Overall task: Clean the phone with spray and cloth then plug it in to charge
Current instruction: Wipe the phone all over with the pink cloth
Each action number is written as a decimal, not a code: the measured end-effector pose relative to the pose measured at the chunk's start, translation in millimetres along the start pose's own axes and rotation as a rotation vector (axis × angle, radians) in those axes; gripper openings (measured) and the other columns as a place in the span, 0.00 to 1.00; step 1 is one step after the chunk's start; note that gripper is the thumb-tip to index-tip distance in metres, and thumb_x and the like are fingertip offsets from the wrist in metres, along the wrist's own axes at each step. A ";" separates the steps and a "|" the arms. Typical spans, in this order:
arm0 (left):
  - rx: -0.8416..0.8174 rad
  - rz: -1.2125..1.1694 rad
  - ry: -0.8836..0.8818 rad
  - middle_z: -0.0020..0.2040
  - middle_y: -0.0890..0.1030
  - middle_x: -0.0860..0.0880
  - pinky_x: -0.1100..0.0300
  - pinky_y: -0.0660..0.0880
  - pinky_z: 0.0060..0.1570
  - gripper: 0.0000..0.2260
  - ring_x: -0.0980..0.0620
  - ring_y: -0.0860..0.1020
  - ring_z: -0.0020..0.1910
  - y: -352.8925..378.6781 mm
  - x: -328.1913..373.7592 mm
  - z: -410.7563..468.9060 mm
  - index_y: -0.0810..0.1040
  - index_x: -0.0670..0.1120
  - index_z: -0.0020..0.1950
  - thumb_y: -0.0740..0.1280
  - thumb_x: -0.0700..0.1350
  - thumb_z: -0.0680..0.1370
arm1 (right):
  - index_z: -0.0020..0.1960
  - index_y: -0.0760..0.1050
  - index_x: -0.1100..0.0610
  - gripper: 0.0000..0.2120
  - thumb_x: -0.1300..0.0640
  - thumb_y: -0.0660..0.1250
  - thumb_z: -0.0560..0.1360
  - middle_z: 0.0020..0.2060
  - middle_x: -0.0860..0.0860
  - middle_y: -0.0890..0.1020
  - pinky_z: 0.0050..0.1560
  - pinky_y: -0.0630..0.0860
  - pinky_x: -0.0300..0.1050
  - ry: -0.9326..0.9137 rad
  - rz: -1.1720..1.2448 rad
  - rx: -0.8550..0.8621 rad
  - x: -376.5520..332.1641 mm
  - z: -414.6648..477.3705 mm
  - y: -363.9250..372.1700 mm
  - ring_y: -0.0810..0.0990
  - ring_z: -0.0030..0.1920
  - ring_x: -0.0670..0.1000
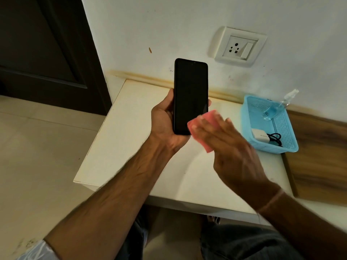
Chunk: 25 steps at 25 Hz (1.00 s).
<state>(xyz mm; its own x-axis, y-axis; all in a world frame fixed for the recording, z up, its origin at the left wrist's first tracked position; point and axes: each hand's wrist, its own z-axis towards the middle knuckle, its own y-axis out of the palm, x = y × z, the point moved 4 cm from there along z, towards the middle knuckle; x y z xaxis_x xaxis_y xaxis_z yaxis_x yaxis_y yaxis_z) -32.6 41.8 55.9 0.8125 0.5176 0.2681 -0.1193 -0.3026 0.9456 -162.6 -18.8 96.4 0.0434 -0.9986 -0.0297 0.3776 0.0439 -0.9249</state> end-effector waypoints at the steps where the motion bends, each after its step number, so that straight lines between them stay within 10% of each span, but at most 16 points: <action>1: -0.004 0.016 0.006 0.62 0.78 0.36 0.44 0.71 0.70 0.25 0.36 0.78 0.60 0.4 -1.7 0.5 0.74 0.39 0.73 0.62 0.55 0.83 | 0.71 0.68 0.62 0.25 0.72 0.52 0.75 0.71 0.59 0.69 0.70 0.64 0.64 0.044 0.014 0.013 6.9 7.7 -1.9 0.61 0.74 0.62; 4: -0.027 0.032 -0.019 0.58 0.83 0.36 0.46 0.79 0.62 0.23 0.38 0.83 0.57 2.8 -6.9 -1.2 0.81 0.36 0.65 0.62 0.53 0.83 | 0.72 0.66 0.64 0.24 0.70 0.53 0.77 0.72 0.59 0.67 0.71 0.64 0.61 0.140 0.096 0.067 2.5 27.8 1.3 0.59 0.75 0.62; 10: -0.029 0.075 -0.071 0.63 0.74 0.35 0.48 0.78 0.57 0.31 0.40 0.78 0.55 1.0 -3.4 -2.4 0.67 0.38 0.78 0.58 0.59 0.82 | 0.69 0.69 0.64 0.28 0.75 0.68 0.70 0.69 0.60 0.71 0.70 0.64 0.60 -0.059 0.117 0.001 -31.1 5.2 15.5 0.64 0.72 0.62; 15: -0.005 0.020 -0.027 0.63 0.78 0.36 0.44 0.75 0.65 0.27 0.36 0.79 0.58 0.9 -8.5 0.9 0.73 0.39 0.74 0.64 0.54 0.81 | 0.70 0.69 0.64 0.25 0.68 0.47 0.76 0.70 0.60 0.70 0.70 0.65 0.59 0.000 0.039 -0.001 1.5 2.6 0.4 0.63 0.73 0.61; 25: -0.038 0.098 -0.064 0.64 0.75 0.35 0.47 0.79 0.56 0.31 0.39 0.79 0.55 -0.7 -0.8 -1.0 0.68 0.38 0.77 0.58 0.59 0.82 | 0.70 0.68 0.64 0.30 0.74 0.68 0.69 0.70 0.60 0.70 0.71 0.61 0.58 -0.090 0.063 -0.009 -28.7 4.3 20.6 0.64 0.72 0.62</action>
<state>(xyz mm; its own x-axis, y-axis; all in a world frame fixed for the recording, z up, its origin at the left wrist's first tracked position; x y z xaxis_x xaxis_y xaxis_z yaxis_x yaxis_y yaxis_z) -33.8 42.4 55.2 0.8305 0.4345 0.3486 -0.2208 -0.3178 0.9221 -152.1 10.9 79.8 0.1500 -0.9872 -0.0544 0.3629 0.1062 -0.9258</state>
